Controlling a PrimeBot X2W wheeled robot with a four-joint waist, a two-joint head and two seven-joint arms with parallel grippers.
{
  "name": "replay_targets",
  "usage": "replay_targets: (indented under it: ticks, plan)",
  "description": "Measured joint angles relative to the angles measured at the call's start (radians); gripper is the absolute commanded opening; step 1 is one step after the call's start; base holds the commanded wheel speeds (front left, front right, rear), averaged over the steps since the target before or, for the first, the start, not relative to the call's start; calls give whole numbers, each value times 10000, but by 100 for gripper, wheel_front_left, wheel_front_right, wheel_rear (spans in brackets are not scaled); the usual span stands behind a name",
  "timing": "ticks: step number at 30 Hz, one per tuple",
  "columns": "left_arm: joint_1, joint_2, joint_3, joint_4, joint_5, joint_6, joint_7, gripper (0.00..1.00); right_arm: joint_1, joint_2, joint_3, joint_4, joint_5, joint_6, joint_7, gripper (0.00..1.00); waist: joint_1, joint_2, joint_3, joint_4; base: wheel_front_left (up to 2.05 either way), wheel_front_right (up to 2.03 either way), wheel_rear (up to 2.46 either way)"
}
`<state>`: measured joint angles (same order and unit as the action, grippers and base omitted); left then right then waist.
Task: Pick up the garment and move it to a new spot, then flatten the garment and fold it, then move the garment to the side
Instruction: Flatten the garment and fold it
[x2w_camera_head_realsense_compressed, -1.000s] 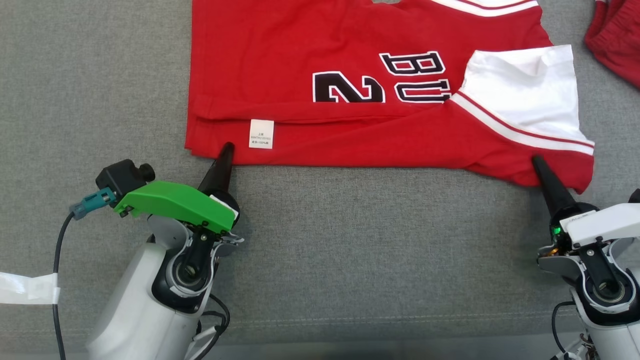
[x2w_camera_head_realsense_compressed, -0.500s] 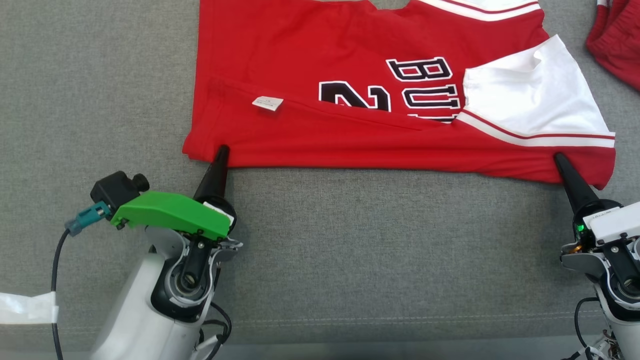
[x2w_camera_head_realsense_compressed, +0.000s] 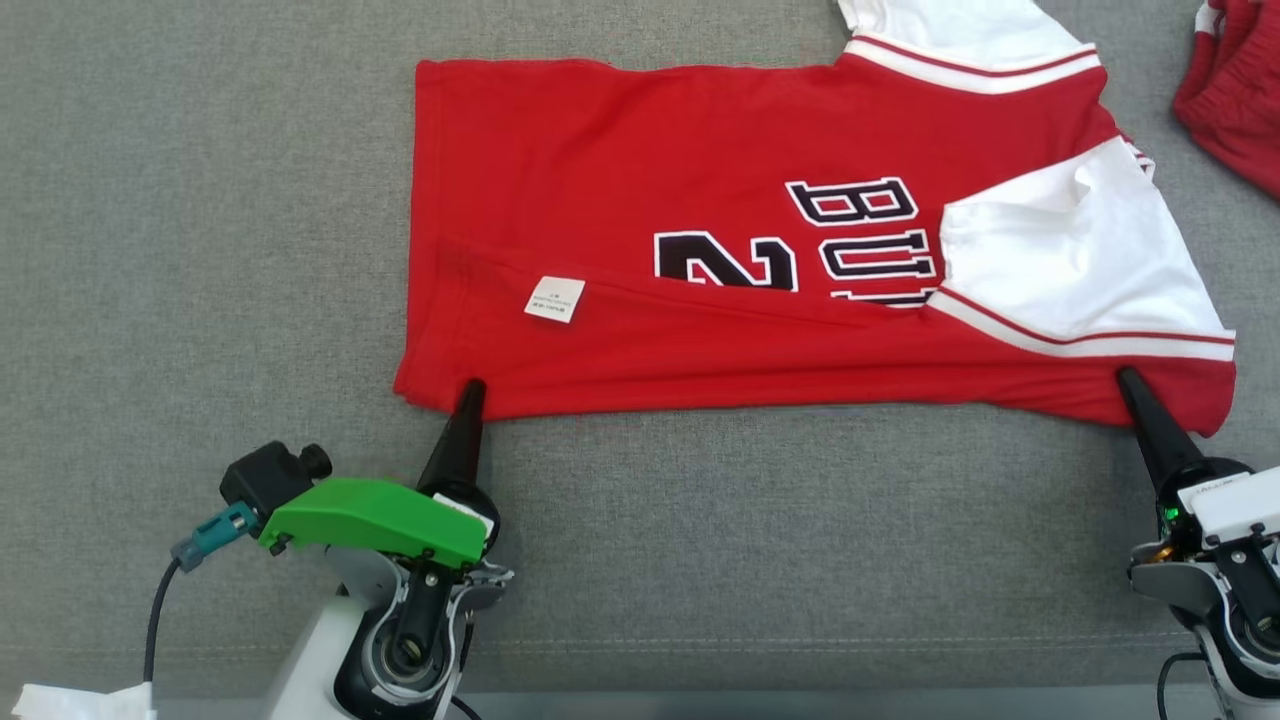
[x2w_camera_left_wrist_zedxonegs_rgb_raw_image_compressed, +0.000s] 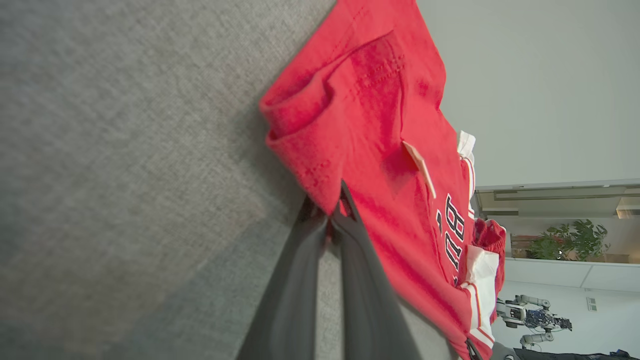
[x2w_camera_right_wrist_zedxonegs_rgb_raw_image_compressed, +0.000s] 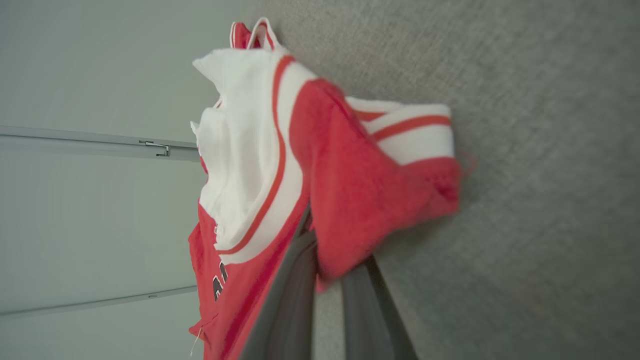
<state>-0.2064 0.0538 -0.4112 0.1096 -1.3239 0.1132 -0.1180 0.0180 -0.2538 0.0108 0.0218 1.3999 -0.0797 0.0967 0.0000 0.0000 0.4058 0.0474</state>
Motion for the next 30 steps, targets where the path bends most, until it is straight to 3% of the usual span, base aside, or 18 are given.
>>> replay_targets:
  ticks: [14, 30]
  plan:
    - [860, 59, -199, -1011, 282, 0, -355, 0, 941, -81, -148, -1060, 176, 194, 10, 0, 0, 0, -281, -18, 0, 0, 0]
    - [2220, 295, -305, -2104, 341, 17, -539, 0, 2244, 27, -288, -2148, 301, 178, 8, 0, 0, 1, -399, -115, 0, 0, 0]
